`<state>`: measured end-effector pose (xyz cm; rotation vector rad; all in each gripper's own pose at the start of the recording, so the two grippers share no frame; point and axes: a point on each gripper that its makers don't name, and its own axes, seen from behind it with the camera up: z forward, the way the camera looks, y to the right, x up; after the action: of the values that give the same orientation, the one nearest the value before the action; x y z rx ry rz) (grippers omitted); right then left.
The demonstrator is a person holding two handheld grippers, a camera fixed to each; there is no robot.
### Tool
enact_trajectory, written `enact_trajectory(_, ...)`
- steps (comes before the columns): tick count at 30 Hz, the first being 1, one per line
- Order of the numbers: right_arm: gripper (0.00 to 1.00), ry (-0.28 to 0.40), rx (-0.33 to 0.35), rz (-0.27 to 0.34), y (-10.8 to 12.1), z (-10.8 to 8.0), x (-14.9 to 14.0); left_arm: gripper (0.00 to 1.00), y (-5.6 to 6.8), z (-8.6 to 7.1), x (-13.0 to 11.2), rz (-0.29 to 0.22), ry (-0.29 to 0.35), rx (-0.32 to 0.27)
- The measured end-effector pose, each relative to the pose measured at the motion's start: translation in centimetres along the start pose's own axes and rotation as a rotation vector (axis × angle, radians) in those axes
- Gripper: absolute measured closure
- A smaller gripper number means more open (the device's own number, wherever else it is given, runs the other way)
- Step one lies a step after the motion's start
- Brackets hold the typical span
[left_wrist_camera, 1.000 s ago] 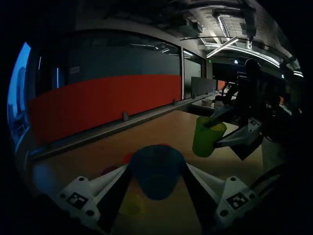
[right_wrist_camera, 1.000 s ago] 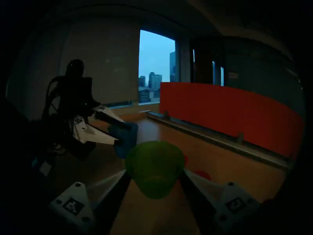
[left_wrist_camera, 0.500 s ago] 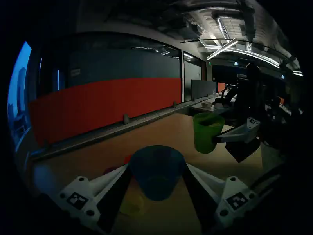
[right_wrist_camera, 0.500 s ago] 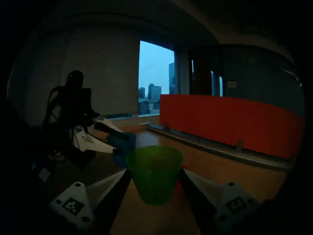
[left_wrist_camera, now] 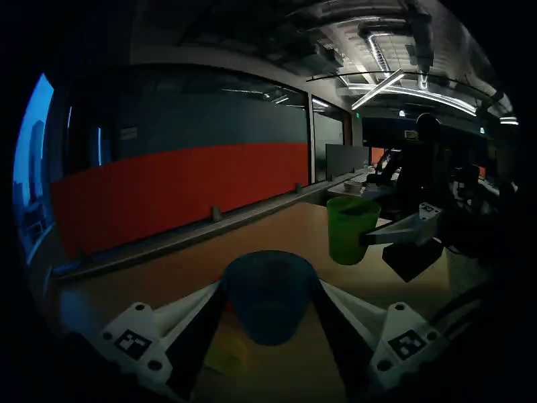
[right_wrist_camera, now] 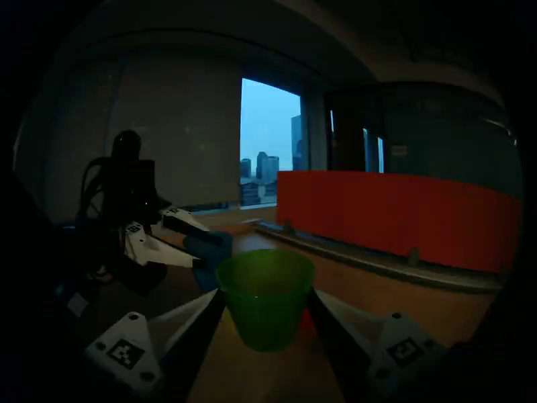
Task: Pour water
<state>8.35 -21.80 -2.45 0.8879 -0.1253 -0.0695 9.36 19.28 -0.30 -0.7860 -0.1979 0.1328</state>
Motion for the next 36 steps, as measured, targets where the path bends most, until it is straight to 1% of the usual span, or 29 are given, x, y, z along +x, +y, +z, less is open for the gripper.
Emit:
enact_trajectory(6,0.01,0.001,0.005,-0.001,-0.2,0.0,0.1,0.14,-0.1,-0.4,0.4,0.011,0.01,0.006)
enact_trajectory(17,0.01,-0.006,0.027,-0.003,-1.0,0.2,-0.3,0.14,-1.1,-1.0,1.7,0.034,0.042,0.044)
enact_trajectory(26,0.01,-0.013,0.045,-0.001,-1.5,0.6,-0.9,0.14,-1.9,-1.5,2.9,0.077,0.061,0.065)
enact_trajectory(32,0.01,-0.023,0.058,0.004,-2.0,0.9,-1.4,0.14,-2.2,-1.7,3.7,0.122,0.068,0.072)
enact_trajectory(36,0.01,-0.03,0.067,0.01,-2.3,1.1,-1.9,0.14,-2.3,-1.7,4.2,0.154,0.074,0.073)
